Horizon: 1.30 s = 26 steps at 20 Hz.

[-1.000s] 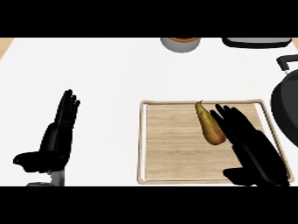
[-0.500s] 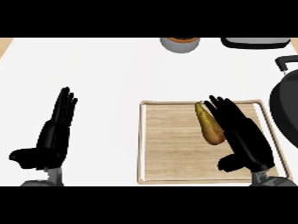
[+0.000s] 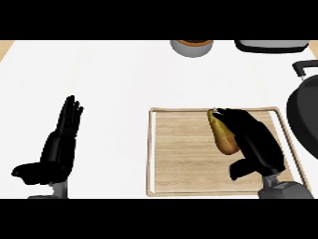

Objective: Pick the pear from the tray and place it in the pot

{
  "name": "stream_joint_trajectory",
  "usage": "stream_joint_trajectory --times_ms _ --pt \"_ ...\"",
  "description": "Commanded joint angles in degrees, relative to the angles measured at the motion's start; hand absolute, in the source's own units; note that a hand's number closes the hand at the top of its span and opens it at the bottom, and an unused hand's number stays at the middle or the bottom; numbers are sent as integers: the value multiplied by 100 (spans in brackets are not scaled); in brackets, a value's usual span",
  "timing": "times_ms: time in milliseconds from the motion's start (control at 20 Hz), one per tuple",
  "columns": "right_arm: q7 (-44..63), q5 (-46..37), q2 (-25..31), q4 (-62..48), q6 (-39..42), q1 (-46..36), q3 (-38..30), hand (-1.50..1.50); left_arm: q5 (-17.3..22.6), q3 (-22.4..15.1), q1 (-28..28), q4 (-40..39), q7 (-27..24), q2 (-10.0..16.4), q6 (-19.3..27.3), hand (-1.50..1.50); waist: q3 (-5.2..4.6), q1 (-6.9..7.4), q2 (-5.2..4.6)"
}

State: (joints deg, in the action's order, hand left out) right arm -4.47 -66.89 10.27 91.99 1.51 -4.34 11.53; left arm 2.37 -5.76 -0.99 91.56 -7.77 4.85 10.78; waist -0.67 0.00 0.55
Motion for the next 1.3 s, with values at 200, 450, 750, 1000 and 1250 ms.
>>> stream_joint_trajectory --times_ms 200,450,750,1000,1250 --pt "-519 -350 -257 -750 -1303 -314 -24 150 -99 61 202 -374 -63 -156 64 0 69 13 -62" --pt "-722 -462 -206 -641 -1570 -76 -67 150 -52 102 214 219 494 -16 -36 0 69 11 -53" --pt "1696 63 -277 -1145 -912 -662 -2394 150 28 179 138 23 110 0 -128 0 75 -76 -258" --pt "3395 68 -217 -1551 -962 -1083 -3563 150 -1 184 189 94 45 2 -105 0 62 24 -383" --pt "5084 -699 399 -2007 -1149 -2097 -4280 150 -41 -16 336 67 48 -68 -199 0 36 472 -427"
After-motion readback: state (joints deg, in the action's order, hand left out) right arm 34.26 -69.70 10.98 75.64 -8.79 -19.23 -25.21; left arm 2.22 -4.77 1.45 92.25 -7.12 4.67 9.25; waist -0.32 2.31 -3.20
